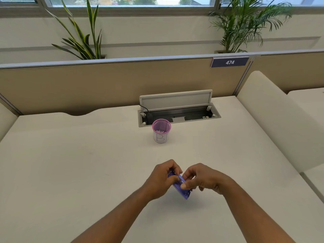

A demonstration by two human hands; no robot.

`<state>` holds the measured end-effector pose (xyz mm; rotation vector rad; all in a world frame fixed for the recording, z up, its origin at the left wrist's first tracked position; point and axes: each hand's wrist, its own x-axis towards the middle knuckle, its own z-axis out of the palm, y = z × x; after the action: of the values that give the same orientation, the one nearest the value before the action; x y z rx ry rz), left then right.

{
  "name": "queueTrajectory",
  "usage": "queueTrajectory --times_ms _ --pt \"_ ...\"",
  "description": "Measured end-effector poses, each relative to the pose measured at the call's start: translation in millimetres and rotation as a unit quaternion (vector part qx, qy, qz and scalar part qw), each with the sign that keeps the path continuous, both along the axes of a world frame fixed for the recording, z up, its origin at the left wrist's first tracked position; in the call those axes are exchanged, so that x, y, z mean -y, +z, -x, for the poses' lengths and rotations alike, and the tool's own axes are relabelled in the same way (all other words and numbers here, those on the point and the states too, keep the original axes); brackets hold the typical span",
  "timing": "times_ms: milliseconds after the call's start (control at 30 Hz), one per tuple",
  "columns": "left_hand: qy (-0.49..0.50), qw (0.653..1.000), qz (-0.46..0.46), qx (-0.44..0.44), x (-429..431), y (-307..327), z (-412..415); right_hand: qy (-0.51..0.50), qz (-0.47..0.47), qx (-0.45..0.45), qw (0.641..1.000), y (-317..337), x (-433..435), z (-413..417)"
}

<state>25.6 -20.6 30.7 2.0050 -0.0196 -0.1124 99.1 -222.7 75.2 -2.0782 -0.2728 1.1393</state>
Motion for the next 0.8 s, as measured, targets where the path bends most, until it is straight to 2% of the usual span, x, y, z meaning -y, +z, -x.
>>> queueTrajectory --times_ms 133,267,433,633,800 --pt "-0.017 1.0 0.01 -0.008 4 -7 -11 -0.016 -0.01 -0.019 1.0 -8 9 -4" --pt "-0.037 0.999 0.014 -0.01 8 -14 -22 -0.082 -0.007 -0.018 0.996 -21 14 -10" --pt "-0.029 0.999 -0.01 -0.014 2 -20 -33 -0.186 0.008 0.039 0.982 -35 20 -24" --pt "0.061 0.986 -0.156 -0.02 -31 -37 -34 -0.295 0.055 0.153 0.942 -56 23 -49" --pt "0.104 0.936 -0.323 -0.092 -65 -51 -36 -0.325 0.08 0.196 0.922 -63 19 -66"
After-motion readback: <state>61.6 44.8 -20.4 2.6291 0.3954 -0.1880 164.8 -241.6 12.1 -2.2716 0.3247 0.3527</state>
